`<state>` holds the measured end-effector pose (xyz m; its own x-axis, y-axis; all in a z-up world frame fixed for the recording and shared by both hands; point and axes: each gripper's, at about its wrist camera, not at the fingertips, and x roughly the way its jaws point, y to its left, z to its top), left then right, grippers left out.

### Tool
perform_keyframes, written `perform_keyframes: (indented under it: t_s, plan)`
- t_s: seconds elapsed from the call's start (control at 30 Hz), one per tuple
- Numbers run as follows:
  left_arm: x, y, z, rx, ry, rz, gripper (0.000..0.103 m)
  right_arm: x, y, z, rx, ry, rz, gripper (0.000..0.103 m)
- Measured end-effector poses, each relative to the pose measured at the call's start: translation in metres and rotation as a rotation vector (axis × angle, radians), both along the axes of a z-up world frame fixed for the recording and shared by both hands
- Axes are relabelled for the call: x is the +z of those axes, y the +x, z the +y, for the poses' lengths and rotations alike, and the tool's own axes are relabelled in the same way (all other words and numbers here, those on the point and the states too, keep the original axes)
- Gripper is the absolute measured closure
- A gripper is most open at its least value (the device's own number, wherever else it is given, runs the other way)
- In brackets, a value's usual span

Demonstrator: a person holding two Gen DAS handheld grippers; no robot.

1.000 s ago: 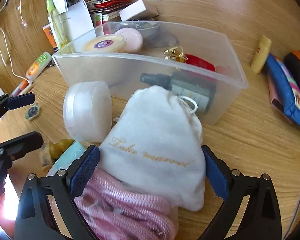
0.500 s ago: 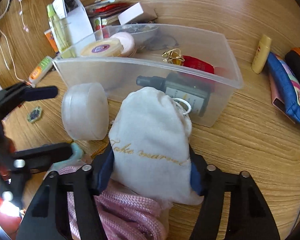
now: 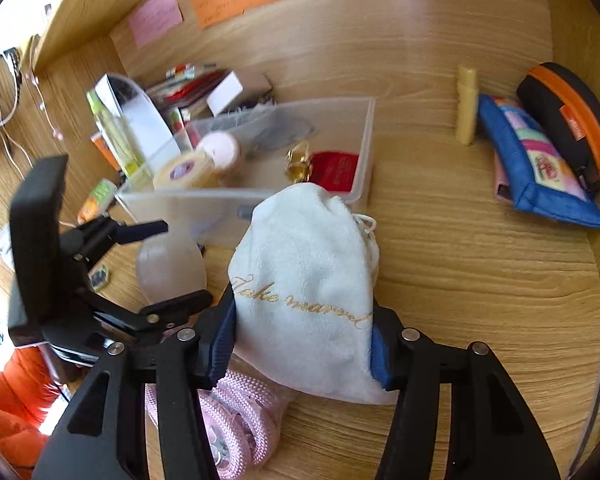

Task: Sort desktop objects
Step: 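Grasp the white round container with the left tool while the right tool lifts the cloth bag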

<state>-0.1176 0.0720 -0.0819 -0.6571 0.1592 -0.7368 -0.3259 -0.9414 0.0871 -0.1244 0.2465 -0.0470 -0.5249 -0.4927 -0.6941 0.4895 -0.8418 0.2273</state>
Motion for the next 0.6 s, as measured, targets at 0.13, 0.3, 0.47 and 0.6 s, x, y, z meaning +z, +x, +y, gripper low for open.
perform_keyframes:
  t_s: [0.13,0.3,0.47,0.6]
  plan:
    - [0.001,-0.002,-0.003,0.010,0.001,-0.031,0.032,0.008,-0.001,0.000,0.003,0.001,0.025,0.052]
    - [0.008,-0.001,-0.011,0.048,0.030,-0.015,0.033,0.013,-0.002,-0.002,0.005,-0.002,0.039,0.053]
    - [0.021,0.005,-0.022,0.076,0.073,0.021,0.033,0.021,0.003,0.004,0.004,-0.041,0.059,0.054]
    - [0.030,0.013,-0.030,0.104,0.091,0.040,0.033,0.031,0.011,0.004,0.020,-0.066,0.091,0.054]
